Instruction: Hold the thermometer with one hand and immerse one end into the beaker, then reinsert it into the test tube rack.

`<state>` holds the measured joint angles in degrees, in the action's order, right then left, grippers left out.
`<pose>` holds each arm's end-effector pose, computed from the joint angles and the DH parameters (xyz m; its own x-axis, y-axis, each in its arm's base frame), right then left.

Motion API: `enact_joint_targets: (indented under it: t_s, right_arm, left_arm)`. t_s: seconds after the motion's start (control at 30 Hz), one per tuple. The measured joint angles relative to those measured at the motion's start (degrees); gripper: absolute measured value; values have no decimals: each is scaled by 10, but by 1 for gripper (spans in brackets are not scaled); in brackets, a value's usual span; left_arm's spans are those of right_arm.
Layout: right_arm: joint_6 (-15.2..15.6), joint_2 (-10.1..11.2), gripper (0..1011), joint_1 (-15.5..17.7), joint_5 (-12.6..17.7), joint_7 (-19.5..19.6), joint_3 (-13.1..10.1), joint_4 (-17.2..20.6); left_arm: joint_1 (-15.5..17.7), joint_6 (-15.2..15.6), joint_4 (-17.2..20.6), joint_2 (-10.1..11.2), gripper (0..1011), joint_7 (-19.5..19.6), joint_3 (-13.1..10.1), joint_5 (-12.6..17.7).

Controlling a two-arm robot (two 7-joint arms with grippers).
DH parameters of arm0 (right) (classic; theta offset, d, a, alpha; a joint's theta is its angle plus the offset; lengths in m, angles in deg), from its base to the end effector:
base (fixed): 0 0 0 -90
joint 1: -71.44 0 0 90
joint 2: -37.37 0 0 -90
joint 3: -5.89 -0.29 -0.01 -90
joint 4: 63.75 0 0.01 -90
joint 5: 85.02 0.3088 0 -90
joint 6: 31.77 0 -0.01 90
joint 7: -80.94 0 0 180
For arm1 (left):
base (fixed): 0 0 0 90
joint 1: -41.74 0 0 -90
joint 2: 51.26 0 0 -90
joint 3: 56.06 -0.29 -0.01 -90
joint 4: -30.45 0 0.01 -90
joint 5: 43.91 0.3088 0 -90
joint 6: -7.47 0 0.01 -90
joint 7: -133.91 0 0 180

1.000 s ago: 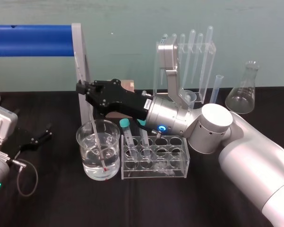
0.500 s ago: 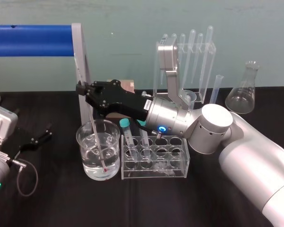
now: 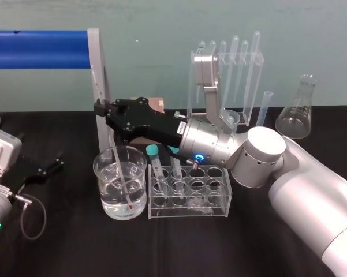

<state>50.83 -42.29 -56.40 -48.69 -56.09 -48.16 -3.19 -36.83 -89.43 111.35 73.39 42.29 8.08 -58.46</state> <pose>0.4739 0.0814 -0.2357 0.9455 -0.3252 -0.0170 0.3231 0.9303 0.1736 0.3581 0.0827 -0.3023 0.2922 0.8803 0.3738 -0.9553 0.2872 0.0704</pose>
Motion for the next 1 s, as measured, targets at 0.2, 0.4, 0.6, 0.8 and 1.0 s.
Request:
enact_joint_targets:
  t_s: [0.2, 0.4, 0.6, 0.8, 1.0]
  right_arm:
    - [1, 0, 56, 0, 0, 0, 0, 0]
    - [1, -1, 56, -1, 0, 0, 1, -2]
    - [1, -1, 56, 0, -1, 0, 1, -2]
    - [2, 0, 56, 0, -1, 0, 2, -2]
    - [2, 0, 56, 1, -1, 0, 2, 0]
  left_arm:
    - [0, 0, 0, 0, 1008, 0, 0, 0]
    - [0, 0, 0, 0, 1008, 0, 0, 0]
    - [0, 0, 0, 0, 1008, 0, 0, 0]
    - [0, 0, 0, 0, 1008, 0, 0, 0]
    - [0, 0, 0, 0, 1008, 0, 0, 0]
